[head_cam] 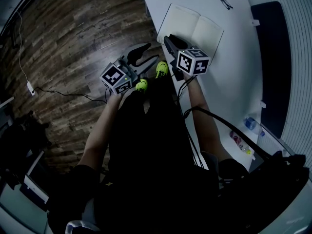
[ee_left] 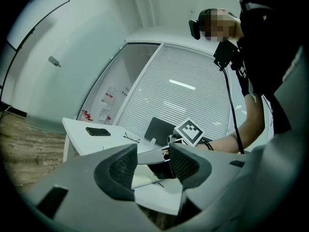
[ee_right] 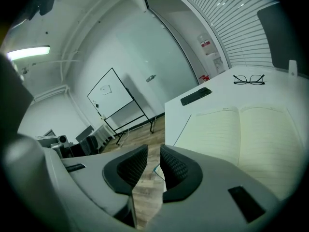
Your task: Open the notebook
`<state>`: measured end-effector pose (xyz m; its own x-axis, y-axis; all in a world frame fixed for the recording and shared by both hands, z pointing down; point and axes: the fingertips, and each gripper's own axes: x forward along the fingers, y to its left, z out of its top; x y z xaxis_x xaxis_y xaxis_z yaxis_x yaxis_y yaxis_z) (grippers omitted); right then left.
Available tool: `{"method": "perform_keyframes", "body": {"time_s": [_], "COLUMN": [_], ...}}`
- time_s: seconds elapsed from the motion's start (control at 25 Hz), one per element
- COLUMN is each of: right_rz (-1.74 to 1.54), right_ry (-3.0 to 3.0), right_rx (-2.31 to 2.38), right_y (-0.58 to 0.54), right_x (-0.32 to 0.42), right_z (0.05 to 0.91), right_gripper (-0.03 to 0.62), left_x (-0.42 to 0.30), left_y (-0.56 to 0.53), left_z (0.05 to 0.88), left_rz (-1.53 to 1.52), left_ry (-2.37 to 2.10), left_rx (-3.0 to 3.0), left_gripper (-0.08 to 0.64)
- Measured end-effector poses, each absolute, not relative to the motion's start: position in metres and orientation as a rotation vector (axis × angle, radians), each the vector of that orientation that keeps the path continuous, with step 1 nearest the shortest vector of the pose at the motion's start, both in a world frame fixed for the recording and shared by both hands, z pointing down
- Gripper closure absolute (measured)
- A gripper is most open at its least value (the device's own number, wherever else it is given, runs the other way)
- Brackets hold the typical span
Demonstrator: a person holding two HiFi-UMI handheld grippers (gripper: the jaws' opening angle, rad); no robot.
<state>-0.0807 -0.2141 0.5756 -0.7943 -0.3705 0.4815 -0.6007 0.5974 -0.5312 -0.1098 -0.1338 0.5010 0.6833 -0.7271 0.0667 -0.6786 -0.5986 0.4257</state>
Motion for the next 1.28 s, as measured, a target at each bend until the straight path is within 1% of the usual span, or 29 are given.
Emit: {"method": "perform_keyframes", "body": {"time_s": [0.32, 0.36, 0.4, 0.64, 1.08, 1.16, 1.28], "right_rz": [0.983, 0.977, 0.972, 0.958, 0.932, 0.932, 0.922], "right_ry": [-2.505, -2.507, -2.509, -2.514, -2.527, -2.533, -2.546], "right_rx": [0.815, 0.815, 0.814, 0.810, 0.845, 0.854, 0.868], "right_y": [-0.212, -0.211, -0.210, -0.205, -0.200, -0.198, -0.195], "right_x": [-0.075, -0.074, -0.073, -0.066, -0.055, -0.053, -0.051], "right_z": [0.564, 0.562, 0.560, 0.550, 0.529, 0.523, 0.514], "right_gripper": [0.532, 0.566, 0.581, 0.581, 0.583, 0.583, 0.583], "left_x": [-0.108, -0.107, -0.107, -0.100, -0.095, -0.093, -0.091], "left_y": [-0.136, -0.136, -0.137, -0.138, -0.143, -0.142, -0.141], "left_z": [0.492, 0.492, 0.493, 0.489, 0.476, 0.473, 0.468], "left_rz": [-0.182, -0.180, -0.175, -0.149, -0.149, -0.150, -0.150], "left_ry": [-1.072, -1.069, -1.065, -1.004, -0.976, -0.972, -0.958], "left_rx": [2.487, 2.488, 2.487, 2.484, 2.504, 2.513, 2.530], "left_gripper": [0.367, 0.373, 0.373, 0.413, 0.414, 0.436, 0.447]}}
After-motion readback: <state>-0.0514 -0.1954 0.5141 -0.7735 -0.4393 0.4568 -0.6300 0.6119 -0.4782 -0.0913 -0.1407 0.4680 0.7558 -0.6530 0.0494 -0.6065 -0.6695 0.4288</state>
